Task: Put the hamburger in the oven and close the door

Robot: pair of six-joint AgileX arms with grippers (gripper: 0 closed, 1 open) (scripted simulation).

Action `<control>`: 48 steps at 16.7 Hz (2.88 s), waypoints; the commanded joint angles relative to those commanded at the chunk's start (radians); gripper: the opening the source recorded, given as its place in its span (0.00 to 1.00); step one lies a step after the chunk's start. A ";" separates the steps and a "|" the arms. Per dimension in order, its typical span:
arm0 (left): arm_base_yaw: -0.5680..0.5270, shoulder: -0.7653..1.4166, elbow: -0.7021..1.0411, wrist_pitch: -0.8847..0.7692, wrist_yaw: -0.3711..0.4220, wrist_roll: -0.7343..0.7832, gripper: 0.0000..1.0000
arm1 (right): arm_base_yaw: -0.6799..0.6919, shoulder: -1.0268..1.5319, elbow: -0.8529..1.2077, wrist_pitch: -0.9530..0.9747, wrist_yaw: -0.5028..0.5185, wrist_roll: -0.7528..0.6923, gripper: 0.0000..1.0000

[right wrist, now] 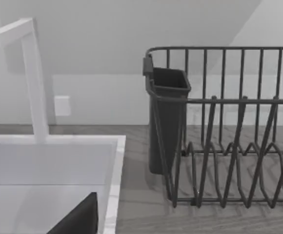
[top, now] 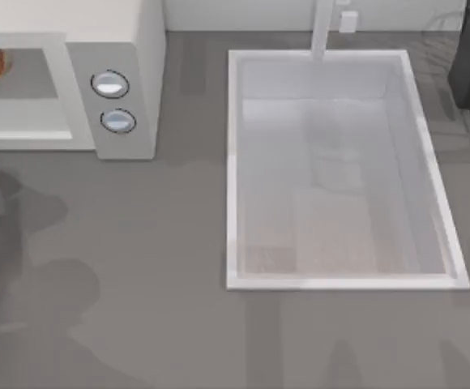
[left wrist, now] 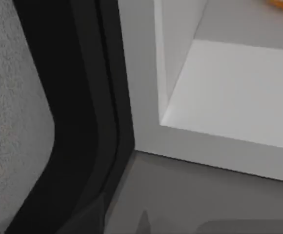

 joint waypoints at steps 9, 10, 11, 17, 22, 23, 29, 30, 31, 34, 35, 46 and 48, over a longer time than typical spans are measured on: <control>0.025 -0.063 -0.222 0.097 0.029 0.013 1.00 | 0.000 0.000 0.000 0.000 0.000 0.000 1.00; 0.025 -0.063 -0.222 0.097 0.029 0.013 1.00 | 0.000 0.000 0.000 0.000 0.000 0.000 1.00; 0.018 -0.060 -0.219 0.095 0.028 0.013 1.00 | 0.000 0.000 0.000 0.000 0.000 0.000 1.00; 0.018 -0.163 -0.177 0.003 0.027 0.013 1.00 | 0.000 0.000 0.000 0.000 0.000 0.000 1.00; 0.018 -0.334 -0.139 -0.210 0.024 0.012 1.00 | 0.000 0.000 0.000 0.000 0.000 0.000 1.00; 0.018 -0.370 -0.132 -0.258 0.024 0.012 1.00 | 0.000 0.000 0.000 0.000 0.000 0.000 1.00; 0.019 -0.546 -0.102 -0.498 0.021 0.011 1.00 | 0.000 0.000 0.000 0.000 0.000 0.000 1.00; 0.019 -0.563 -0.099 -0.522 0.021 0.011 1.00 | 0.000 0.000 0.000 0.000 0.000 0.000 1.00; 0.019 -0.576 -0.098 -0.539 0.021 0.010 1.00 | 0.000 0.000 0.000 0.000 0.000 0.000 1.00; 0.019 -0.583 -0.096 -0.550 0.021 0.010 1.00 | 0.000 0.000 0.000 0.000 0.000 0.000 1.00; 0.019 -0.583 -0.096 -0.550 0.021 0.010 1.00 | 0.000 0.000 0.000 0.000 0.000 0.000 1.00; -0.050 -0.983 -0.231 -0.680 0.036 -0.005 1.00 | 0.000 0.000 0.000 0.000 0.000 0.000 1.00; -0.078 -1.141 -0.285 -0.733 0.042 -0.012 1.00 | 0.000 0.000 0.000 0.000 0.000 0.000 1.00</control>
